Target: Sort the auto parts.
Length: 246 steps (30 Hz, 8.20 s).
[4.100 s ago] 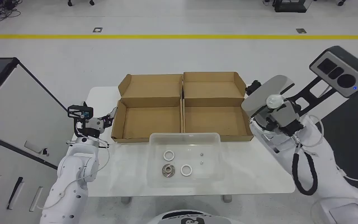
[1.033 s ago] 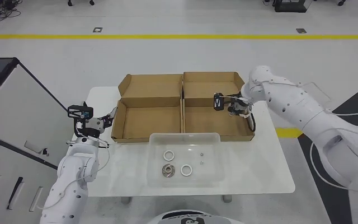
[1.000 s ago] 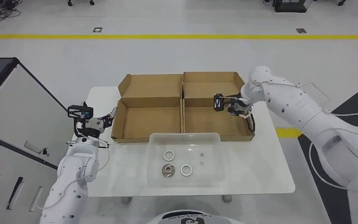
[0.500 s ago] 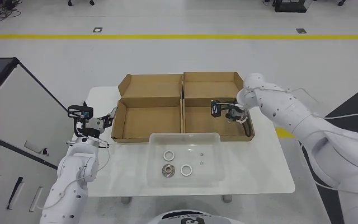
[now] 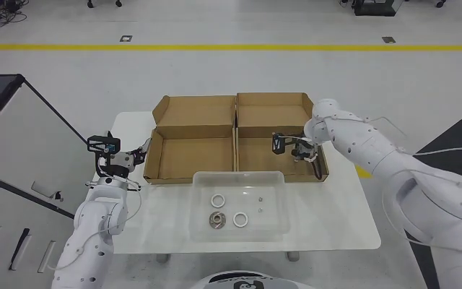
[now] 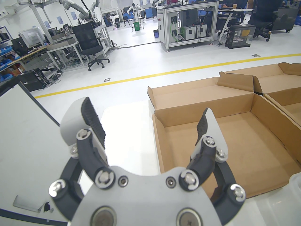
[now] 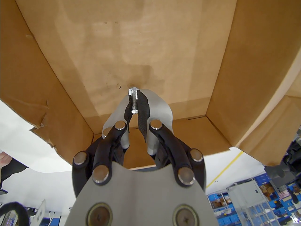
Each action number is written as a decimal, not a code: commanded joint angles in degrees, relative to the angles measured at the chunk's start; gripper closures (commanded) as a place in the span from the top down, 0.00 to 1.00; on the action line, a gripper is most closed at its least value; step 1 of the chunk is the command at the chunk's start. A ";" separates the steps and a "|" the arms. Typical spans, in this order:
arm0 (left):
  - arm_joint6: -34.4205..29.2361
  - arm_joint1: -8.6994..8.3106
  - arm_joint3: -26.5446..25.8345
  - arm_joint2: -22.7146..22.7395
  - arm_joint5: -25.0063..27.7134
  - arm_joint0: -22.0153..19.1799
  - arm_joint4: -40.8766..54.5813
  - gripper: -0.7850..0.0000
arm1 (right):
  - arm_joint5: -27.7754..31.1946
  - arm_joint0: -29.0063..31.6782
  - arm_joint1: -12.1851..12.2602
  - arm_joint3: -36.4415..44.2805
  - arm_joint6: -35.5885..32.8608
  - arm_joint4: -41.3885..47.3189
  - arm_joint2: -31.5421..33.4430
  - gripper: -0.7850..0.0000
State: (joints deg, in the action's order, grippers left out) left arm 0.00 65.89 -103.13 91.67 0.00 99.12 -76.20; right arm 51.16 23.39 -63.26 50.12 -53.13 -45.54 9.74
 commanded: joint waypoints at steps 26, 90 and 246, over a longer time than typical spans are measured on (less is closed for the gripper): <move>0.00 0.00 0.00 0.00 0.00 0.00 0.00 1.00 | 2.02 -6.24 8.30 13.52 2.02 6.58 2.82 1.00; 0.00 0.00 0.00 0.00 0.00 0.00 0.00 1.00 | -20.43 1.03 11.43 52.96 -20.44 22.66 0.00 0.45; 0.00 0.00 0.00 0.00 0.00 0.00 0.00 1.00 | -15.67 11.95 8.11 50.12 -15.67 26.77 12.57 0.00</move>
State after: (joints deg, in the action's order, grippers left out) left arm 0.00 65.89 -103.13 91.67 0.00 99.12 -76.20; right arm 34.34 35.52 -55.55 100.87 -69.94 -19.21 22.18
